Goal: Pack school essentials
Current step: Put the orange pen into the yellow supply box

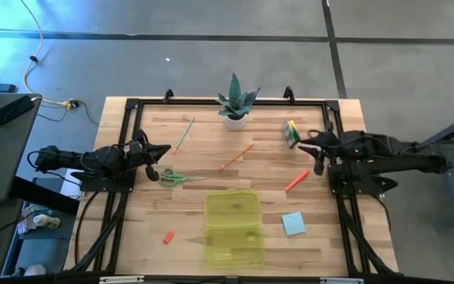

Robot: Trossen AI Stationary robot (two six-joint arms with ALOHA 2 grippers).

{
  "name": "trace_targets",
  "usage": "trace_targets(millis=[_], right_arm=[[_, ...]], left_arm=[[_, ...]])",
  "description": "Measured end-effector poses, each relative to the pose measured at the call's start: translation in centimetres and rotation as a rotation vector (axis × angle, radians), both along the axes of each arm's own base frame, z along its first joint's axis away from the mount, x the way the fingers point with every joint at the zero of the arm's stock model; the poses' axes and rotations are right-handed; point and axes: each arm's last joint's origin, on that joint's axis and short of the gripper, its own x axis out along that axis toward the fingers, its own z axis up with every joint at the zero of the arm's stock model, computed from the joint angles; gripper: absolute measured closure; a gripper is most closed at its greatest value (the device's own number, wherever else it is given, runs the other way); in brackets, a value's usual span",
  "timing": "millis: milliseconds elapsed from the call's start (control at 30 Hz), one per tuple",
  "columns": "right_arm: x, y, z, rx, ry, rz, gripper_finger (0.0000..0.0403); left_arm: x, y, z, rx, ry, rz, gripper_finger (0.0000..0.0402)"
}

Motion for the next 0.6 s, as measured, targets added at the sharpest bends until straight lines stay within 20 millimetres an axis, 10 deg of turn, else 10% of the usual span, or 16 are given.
trace_targets(millis=[600], right_arm=[[5.3,0.2,-1.6,0.019,0.293,0.07,0.024]], left_arm=[[0.0,0.0,0.0,0.0,0.0,0.0,0.0401]])
